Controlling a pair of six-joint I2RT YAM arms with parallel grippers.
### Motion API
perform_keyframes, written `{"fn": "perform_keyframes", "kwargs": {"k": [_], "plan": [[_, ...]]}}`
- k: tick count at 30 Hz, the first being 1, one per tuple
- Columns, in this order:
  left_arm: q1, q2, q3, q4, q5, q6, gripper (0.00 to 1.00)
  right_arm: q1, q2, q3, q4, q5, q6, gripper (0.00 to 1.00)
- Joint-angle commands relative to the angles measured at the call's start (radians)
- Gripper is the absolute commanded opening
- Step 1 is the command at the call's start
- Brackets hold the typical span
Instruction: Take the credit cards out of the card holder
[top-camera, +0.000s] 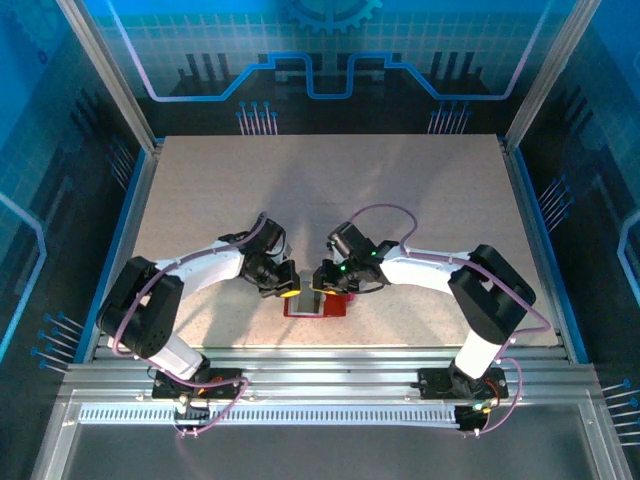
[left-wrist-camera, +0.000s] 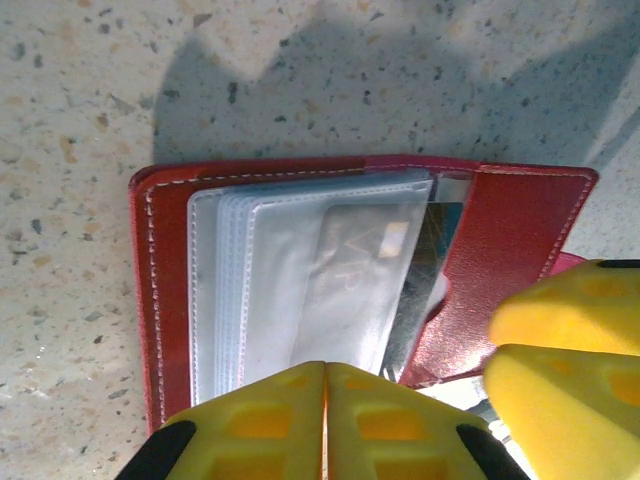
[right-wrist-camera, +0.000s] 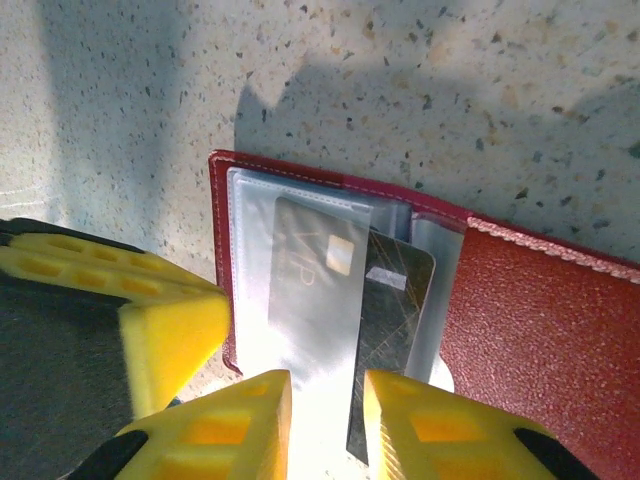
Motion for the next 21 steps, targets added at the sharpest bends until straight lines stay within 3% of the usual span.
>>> {"fn": "perform_keyframes", "kwargs": {"k": [1,21], "plan": [[0.003,0.037,0.016,-0.018,0.034,0.035,0.07,-0.022,-0.027,-0.04,0.032,-0.024,0.008,0.26],[0.003,0.03,0.004,-0.064,0.02,0.063,0.07,-0.039,0.015,-0.15,0.21,-0.103,0.047,0.26]]}}
